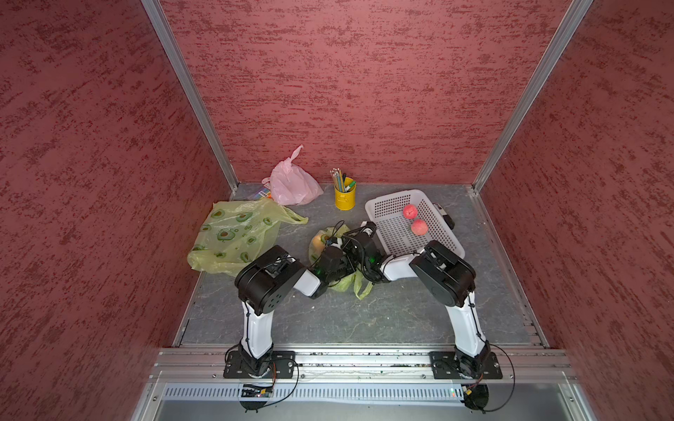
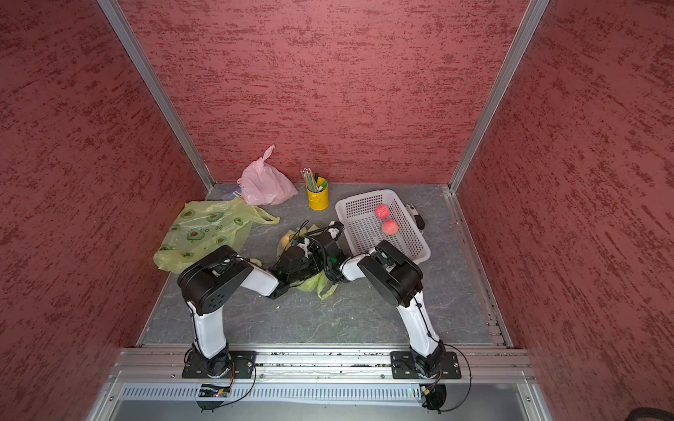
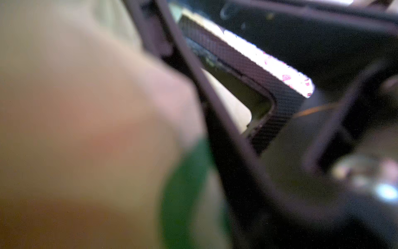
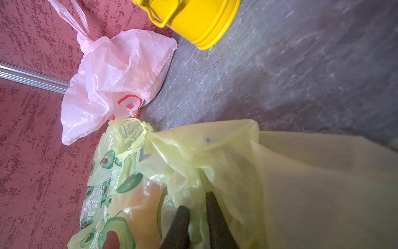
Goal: Place the peach into a plastic bag & tie a knot
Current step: Adjust the plastic bag at the center of the board.
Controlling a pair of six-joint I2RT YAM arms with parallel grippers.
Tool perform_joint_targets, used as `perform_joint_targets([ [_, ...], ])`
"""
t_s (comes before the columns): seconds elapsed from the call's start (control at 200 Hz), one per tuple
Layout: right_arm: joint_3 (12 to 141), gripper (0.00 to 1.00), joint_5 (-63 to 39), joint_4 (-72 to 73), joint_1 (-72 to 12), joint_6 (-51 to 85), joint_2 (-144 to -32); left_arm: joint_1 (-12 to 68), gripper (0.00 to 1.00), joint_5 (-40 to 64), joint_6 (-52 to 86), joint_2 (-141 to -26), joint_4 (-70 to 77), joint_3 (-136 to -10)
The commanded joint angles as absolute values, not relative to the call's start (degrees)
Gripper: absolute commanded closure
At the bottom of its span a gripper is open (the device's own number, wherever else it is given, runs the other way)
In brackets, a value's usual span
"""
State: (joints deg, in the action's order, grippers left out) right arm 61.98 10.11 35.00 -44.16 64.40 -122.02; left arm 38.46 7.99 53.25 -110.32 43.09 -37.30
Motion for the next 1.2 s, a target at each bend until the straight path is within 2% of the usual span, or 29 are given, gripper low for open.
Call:
perform_joint_targets([
  [0.0, 58.87, 0.73, 6.41, 20.43, -49.64, 62.41, -121.23, 40.04, 1.0, 7.44, 52.28, -110.9, 32.6, -35.77],
  [0.09, 60.01, 0.57, 8.81, 16.58, -48.62, 56.53, -113.15, 40.9, 1.0, 4.98, 48.3, -101.38, 24.8, -34.86],
  [0.265, 68.81, 0.36, 11.31, 3.08, -46.09, 44.41, -99.86, 43.05, 1.0, 0.68, 37.87, -79.83, 7.35, -37.99],
  [0.451, 73.43, 0.13, 10.2, -6.1, -42.22, 37.62, -90.29, 42.68, 1.0, 4.69, 27.54, -66.64, -6.52, -45.75],
  [0.581, 75.39, 0.01, 9.74, -13.37, -39.82, 34.13, -84.44, 41.35, 1.0, 11.03, 21.79, -61.82, -12.1, -50.77],
  [0.701, 77.4, 0.02, 8.37, -19.25, -38.42, 30.46, -79.22, 38.88, 1.0, 19.08, 18.38, -58.64, -13.65, -53.53],
  [0.781, 78.87, 0.06, 4.49, -21.54, -37.91, 28.2, -76.19, 35.93, 1.0, 25.58, 17.91, -56.58, -12.79, -54.27],
  [0.917, 82.05, 0.09, -11.88, -23.07, -37.81, 25.75, -75.26, 28.34, 1.0, 44.88, 20.63, -56.41, -5.55, -52.87],
  [0.987, 81.58, 0.12, -20.82, -19.64, -37.77, 27.69, -75.43, 24.92, 1.0, 51.64, 23.77, -57.11, 0.04, -50.62],
  [1.192, 77.64, 0.23, -35.87, -8.8, -37.88, 32.6, -76.67, 23.5, 1.0, 55.61, 23.56, -58.54, 0.66, -50.32],
])
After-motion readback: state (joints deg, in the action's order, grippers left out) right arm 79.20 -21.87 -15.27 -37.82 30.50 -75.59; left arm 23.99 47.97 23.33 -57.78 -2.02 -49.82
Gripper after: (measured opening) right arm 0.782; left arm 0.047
